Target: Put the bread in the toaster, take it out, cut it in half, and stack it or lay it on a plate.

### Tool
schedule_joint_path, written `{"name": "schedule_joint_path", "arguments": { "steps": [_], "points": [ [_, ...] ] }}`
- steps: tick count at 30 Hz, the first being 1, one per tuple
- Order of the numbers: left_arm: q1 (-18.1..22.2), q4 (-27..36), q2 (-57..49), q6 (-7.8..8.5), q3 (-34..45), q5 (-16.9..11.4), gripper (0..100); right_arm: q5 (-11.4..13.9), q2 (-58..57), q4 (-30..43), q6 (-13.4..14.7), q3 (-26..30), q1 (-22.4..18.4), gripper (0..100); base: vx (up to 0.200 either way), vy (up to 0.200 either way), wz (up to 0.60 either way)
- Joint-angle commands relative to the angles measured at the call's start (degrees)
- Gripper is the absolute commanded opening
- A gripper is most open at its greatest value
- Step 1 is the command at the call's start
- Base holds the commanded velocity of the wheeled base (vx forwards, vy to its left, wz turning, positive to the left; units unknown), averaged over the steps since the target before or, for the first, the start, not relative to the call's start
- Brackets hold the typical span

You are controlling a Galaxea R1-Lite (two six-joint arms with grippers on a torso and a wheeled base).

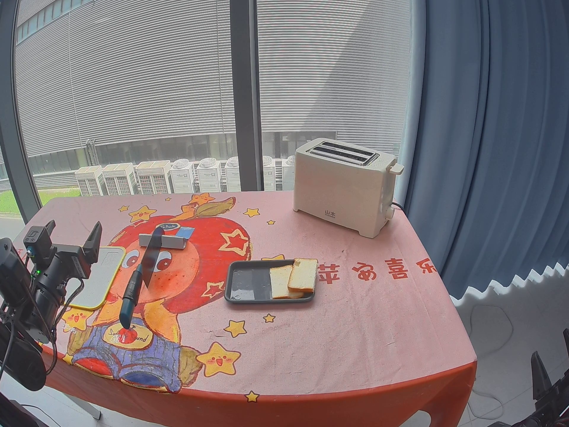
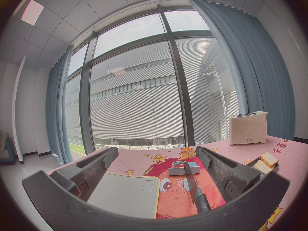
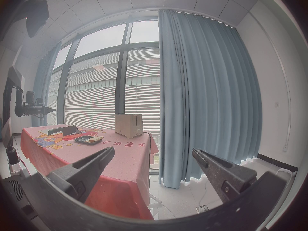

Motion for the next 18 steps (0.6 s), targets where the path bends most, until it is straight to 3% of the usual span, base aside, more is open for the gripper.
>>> {"name": "schedule_joint_path", "arguments": {
  "steps": [1,18],
  "points": [
    [-0.24,-0.85,-3.69,0.52,0.78,-0.16,100,-0.03,-0.57,0.00,-0.01,0.84,0.02,100,0.000,0.000,0.00],
    [-2.79,-0.58,-10.37,1.31,7.37,-1.39,100,-0.03,-0.57,0.00,-0.01,0.84,0.02,100,0.000,0.000,0.00]
  ]
}}
